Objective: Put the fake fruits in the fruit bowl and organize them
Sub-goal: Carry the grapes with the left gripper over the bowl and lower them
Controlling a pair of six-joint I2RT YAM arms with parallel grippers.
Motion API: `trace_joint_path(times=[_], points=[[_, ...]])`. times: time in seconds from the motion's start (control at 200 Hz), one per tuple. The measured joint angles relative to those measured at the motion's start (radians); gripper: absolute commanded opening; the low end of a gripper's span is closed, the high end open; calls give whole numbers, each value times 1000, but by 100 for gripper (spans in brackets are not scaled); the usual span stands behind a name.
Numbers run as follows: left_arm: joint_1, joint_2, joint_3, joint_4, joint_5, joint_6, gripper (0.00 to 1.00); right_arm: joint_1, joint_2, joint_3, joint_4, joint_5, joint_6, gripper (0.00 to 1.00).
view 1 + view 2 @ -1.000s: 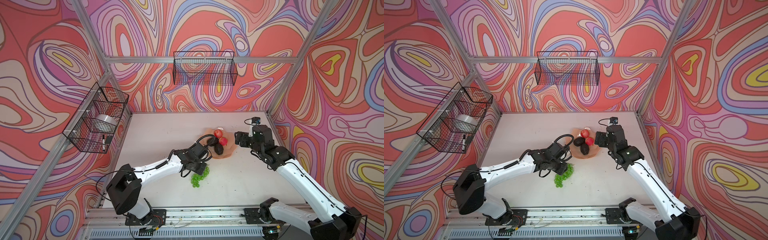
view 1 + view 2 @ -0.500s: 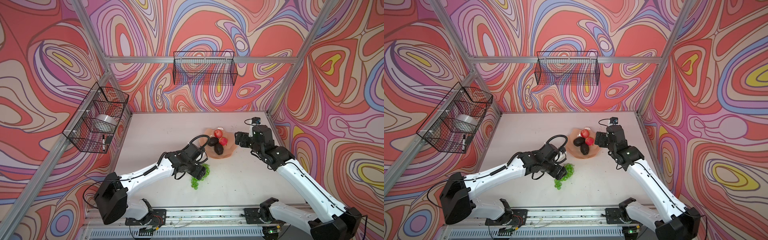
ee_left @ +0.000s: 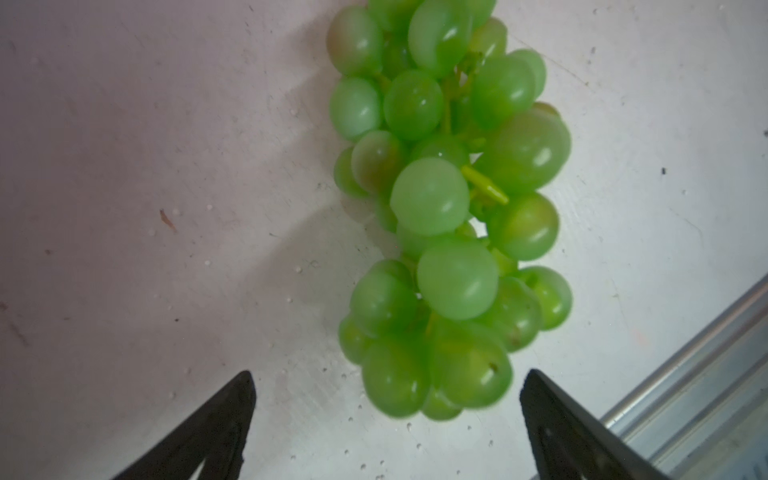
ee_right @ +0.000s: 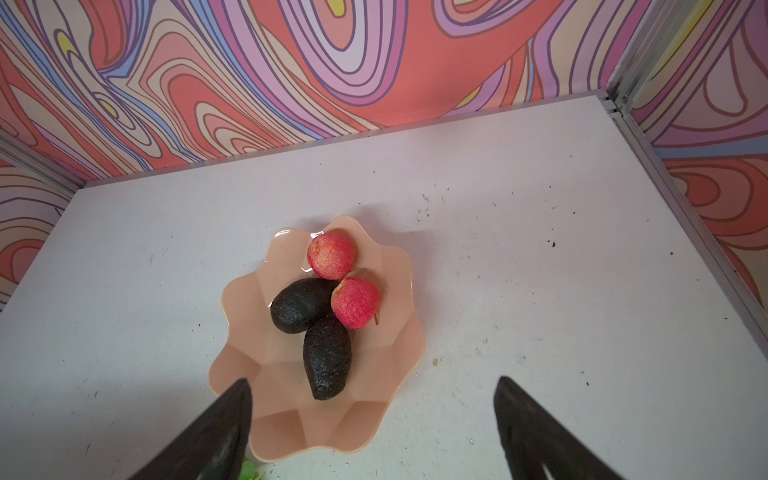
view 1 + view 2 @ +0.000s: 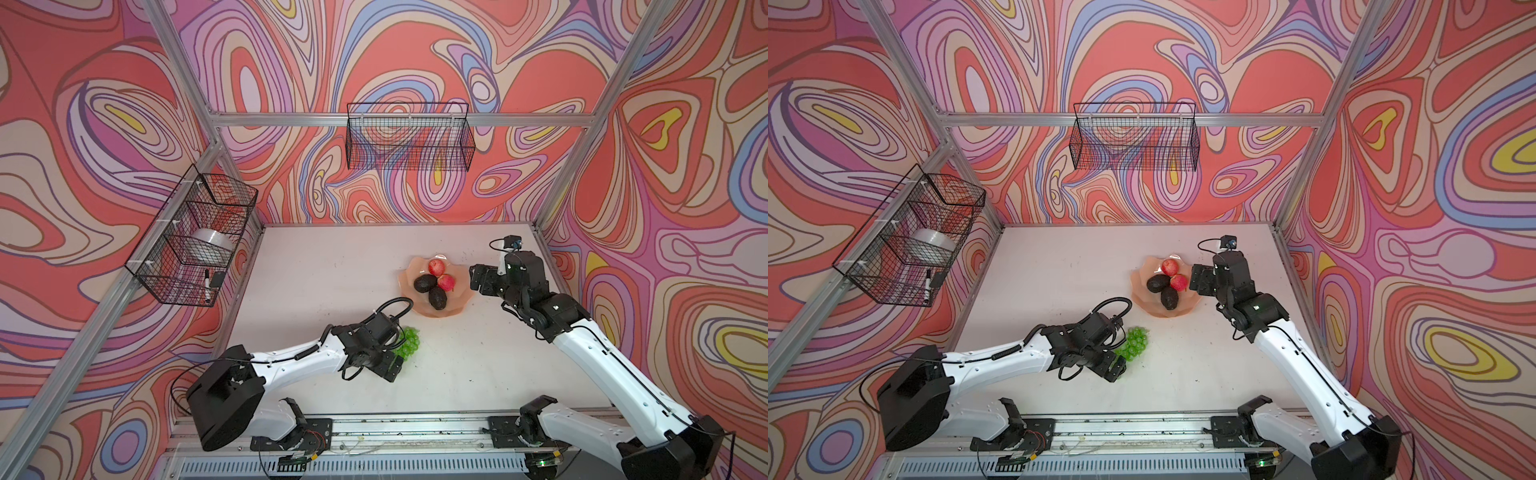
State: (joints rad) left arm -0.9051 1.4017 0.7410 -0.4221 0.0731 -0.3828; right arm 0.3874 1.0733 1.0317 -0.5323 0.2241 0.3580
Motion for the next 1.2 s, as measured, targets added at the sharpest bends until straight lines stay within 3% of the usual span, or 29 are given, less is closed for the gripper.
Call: trace_joint_path(times=[0.105, 0.23, 0.476, 0.536, 0.686, 0.926, 1.202], points=[[0, 54, 1, 42, -4, -14, 99, 0, -6, 0, -3, 0, 0, 94], [0, 106, 11, 79, -17, -32, 87, 0, -13, 0, -6, 1, 0, 94], [0, 150, 46, 90, -20, -58, 35, 0, -13, 0, -7, 1, 0, 94], [0, 150, 48, 85, -24, -60, 27, 0, -13, 0, -7, 1, 0, 94], [0, 116, 49, 55, -47, -64, 20, 0, -13, -2, -5, 0, 0, 94], [0, -76, 76, -11, -100, -55, 14, 0, -10, -4, 4, -4, 0, 94], [10, -133, 297, -118, -145, 35, 14, 0, -9, -4, 8, -8, 1, 94]])
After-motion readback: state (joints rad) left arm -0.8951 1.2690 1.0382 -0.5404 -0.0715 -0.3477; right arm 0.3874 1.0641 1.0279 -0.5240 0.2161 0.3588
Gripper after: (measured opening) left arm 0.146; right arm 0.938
